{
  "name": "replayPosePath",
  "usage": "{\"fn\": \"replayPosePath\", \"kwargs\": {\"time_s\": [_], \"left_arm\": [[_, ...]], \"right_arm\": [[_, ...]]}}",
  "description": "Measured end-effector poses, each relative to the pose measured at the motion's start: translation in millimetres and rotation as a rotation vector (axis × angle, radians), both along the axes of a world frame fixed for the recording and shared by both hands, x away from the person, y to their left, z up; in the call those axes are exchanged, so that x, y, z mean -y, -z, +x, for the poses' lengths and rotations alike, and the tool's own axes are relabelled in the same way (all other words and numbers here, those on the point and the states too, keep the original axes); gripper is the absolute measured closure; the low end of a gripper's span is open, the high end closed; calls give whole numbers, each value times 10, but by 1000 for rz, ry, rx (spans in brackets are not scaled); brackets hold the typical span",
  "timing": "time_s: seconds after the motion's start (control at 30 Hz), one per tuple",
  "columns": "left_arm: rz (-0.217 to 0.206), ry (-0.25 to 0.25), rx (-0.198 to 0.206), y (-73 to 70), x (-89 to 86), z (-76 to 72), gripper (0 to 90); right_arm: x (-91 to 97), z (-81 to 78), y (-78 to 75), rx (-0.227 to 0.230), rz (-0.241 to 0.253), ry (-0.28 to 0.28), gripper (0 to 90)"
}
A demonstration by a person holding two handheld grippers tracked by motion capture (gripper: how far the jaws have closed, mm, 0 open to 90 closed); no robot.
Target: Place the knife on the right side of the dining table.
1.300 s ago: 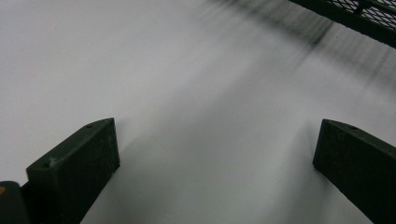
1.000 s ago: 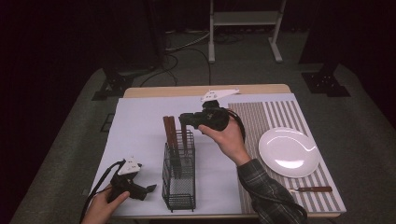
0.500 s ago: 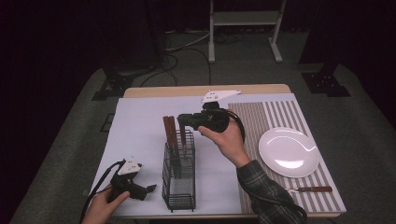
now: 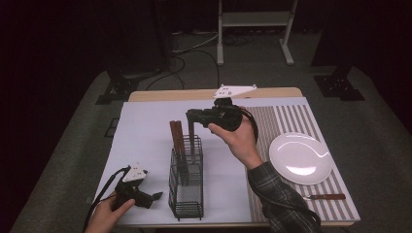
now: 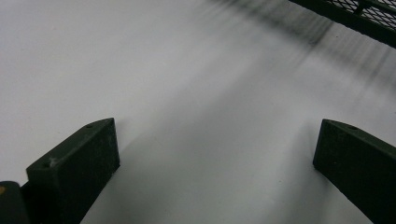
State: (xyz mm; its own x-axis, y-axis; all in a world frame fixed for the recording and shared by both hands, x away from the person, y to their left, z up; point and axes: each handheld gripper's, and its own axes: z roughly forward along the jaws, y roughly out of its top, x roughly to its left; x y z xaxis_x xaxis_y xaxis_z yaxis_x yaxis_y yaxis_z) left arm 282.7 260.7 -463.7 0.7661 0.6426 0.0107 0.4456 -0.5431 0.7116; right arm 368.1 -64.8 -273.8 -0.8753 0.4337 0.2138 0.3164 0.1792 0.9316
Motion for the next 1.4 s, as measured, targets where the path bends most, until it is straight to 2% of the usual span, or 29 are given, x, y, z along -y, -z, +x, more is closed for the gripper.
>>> {"fn": "replayPosePath", "kwargs": {"time_s": [0.83,1.4], "left_arm": [[2,2,0,-1,-1,1,0],[3,1,1,-1,-1,1,0]], "right_arm": [[213,-36,-400,70,44,48,796],[442,-56,-564,105,82,92,796]]}}
